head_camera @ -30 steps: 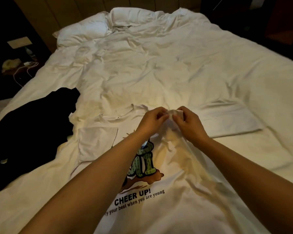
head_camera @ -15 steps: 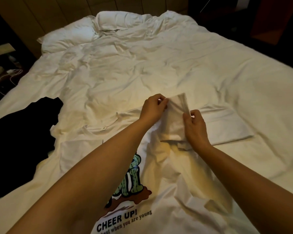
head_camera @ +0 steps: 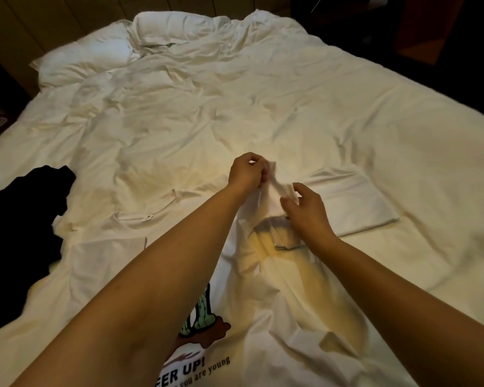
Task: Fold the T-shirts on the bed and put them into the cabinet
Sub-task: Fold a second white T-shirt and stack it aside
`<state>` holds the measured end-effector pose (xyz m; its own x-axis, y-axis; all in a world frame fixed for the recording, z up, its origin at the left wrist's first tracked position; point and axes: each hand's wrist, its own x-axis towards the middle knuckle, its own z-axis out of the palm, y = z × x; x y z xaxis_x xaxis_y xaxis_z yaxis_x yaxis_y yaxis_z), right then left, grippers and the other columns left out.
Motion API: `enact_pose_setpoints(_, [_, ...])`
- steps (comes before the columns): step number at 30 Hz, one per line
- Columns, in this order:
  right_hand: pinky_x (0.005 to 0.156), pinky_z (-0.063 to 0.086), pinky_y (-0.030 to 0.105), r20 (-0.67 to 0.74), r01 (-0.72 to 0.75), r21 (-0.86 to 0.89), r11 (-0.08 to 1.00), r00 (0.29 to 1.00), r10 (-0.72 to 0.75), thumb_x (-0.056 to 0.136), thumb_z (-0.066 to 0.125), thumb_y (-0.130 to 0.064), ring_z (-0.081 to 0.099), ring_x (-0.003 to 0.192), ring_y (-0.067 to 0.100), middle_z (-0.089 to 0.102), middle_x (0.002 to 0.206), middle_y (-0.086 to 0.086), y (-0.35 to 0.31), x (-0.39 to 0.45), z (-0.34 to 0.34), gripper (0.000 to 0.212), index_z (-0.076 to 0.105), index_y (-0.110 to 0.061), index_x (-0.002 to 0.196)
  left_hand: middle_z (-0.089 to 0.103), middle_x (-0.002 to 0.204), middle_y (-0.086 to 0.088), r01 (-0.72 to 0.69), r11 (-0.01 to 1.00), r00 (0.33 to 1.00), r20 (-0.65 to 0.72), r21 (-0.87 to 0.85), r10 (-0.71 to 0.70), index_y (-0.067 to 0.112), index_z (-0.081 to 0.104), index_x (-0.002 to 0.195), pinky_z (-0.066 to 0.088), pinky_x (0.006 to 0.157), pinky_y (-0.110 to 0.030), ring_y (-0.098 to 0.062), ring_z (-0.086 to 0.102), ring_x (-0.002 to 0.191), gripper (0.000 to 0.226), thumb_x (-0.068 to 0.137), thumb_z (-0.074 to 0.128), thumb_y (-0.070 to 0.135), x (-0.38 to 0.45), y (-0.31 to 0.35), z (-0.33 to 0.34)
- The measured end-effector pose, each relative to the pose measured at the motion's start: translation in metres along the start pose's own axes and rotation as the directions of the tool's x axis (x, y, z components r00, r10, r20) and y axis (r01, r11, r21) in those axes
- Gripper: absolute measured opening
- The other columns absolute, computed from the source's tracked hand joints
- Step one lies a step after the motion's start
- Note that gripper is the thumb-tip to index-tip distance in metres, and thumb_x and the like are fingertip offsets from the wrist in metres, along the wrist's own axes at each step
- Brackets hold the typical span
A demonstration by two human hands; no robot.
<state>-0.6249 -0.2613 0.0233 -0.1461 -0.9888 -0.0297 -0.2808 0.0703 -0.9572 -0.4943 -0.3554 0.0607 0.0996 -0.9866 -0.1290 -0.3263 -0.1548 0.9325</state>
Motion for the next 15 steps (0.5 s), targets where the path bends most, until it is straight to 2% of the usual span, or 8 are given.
enact_pose_setpoints(1, [0.076,0.058,0.035,0.041,-0.024,0.079,0.997,0.999,0.021,0.091,0.054,-0.026,0.068,0.088,0.016,0.067,0.111,0.006,-0.005,0.001,0.000,0.048,0.052,-0.023,0.139,0.066,0.072,-0.007,0.014,1.000,1.000,0.012,-0.014,-0.014,0.013,0.062,0.082,0.051,0.055,-0.026,-0.020,0.060,0.061,0.018,0.097,0.053,0.010,0.000,0.000,0.001])
enact_pose_setpoints(3, [0.054,0.049,0.019,0.117,-0.059,0.185,0.981,0.992,0.037,0.094,0.052,-0.011,0.057,0.055,0.001,0.063,0.088,0.002,-0.015,0.003,0.000,0.057,0.042,-0.030,0.148,0.067,0.074,-0.008,0.033,0.999,0.999,0.024,-0.043,-0.032,0.013,0.062,0.084,0.053,0.058,-0.028,-0.021,0.062,0.065,0.017,0.099,0.054,0.012,0.000,0.000,0.001])
enact_pose_setpoints(5, [0.052,0.044,0.017,0.121,-0.013,0.185,0.983,0.993,-0.010,0.095,0.049,-0.006,0.048,0.047,-0.001,0.058,0.077,-0.001,-0.023,0.005,0.002,0.060,0.041,-0.033,0.148,0.070,0.080,-0.008,0.060,0.994,0.998,0.017,-0.096,-0.059,0.014,0.065,0.088,0.056,0.063,-0.030,-0.023,0.066,0.071,0.016,0.100,0.055,0.016,0.000,0.000,-0.004])
enact_pose_setpoints(6, [0.056,0.045,0.018,0.116,0.022,0.164,0.986,0.992,-0.041,0.096,0.048,-0.007,0.050,0.053,-0.002,0.060,0.083,-0.002,-0.026,0.007,0.004,0.059,0.041,-0.034,0.148,0.072,0.086,-0.009,0.083,0.987,0.997,0.014,-0.135,-0.082,0.013,0.066,0.092,0.058,0.067,-0.032,-0.025,0.069,0.076,0.016,0.101,0.055,0.020,0.000,0.001,-0.008])
enact_pose_setpoints(8, [0.076,0.050,0.023,0.132,0.107,0.085,0.991,0.984,-0.118,0.100,0.046,-0.013,0.057,0.082,0.002,0.063,0.109,-0.003,-0.033,0.008,0.014,0.053,0.040,-0.033,0.149,0.074,0.094,-0.011,0.151,0.960,0.988,0.019,-0.235,-0.150,0.009,0.068,0.100,0.059,0.073,-0.033,-0.026,0.072,0.085,0.024,0.103,0.054,0.029,0.001,0.000,-0.021])
enact_pose_setpoints(10, [0.091,0.051,0.030,0.195,0.192,-0.026,0.981,0.963,-0.183,0.103,0.042,-0.018,0.060,0.104,0.011,0.061,0.126,-0.005,-0.040,0.005,0.029,0.046,0.043,-0.031,0.147,0.073,0.090,-0.009,0.217,0.911,0.975,0.031,-0.350,-0.220,0.010,0.068,0.098,0.057,0.073,-0.032,-0.023,0.070,0.083,0.033,0.103,0.052,0.038,-0.004,-0.001,-0.038])
enact_pose_setpoints(13, [0.095,0.050,0.034,0.311,0.397,-0.252,0.883,0.897,-0.314,0.102,0.041,-0.019,0.063,0.111,0.022,0.064,0.131,0.003,-0.050,-0.003,0.055,0.043,0.049,-0.028,0.143,0.068,0.088,-0.007,0.286,0.807,0.953,0.066,-0.516,-0.296,0.010,0.065,0.095,0.054,0.071,-0.031,-0.021,0.065,0.079,0.042,0.099,0.055,0.050,-0.011,-0.005,-0.065])
enact_pose_setpoints(15, [0.095,0.045,0.034,0.374,0.500,-0.373,0.782,0.852,-0.366,0.102,0.045,-0.019,0.060,0.117,0.027,0.062,0.134,0.007,-0.057,-0.009,0.075,0.043,0.049,-0.024,0.144,0.066,0.095,-0.011,0.307,0.693,0.937,0.081,-0.652,-0.339,0.007,0.062,0.098,0.053,0.078,-0.037,-0.026,0.065,0.086,0.046,0.097,0.056,0.053,-0.017,-0.014,-0.086])
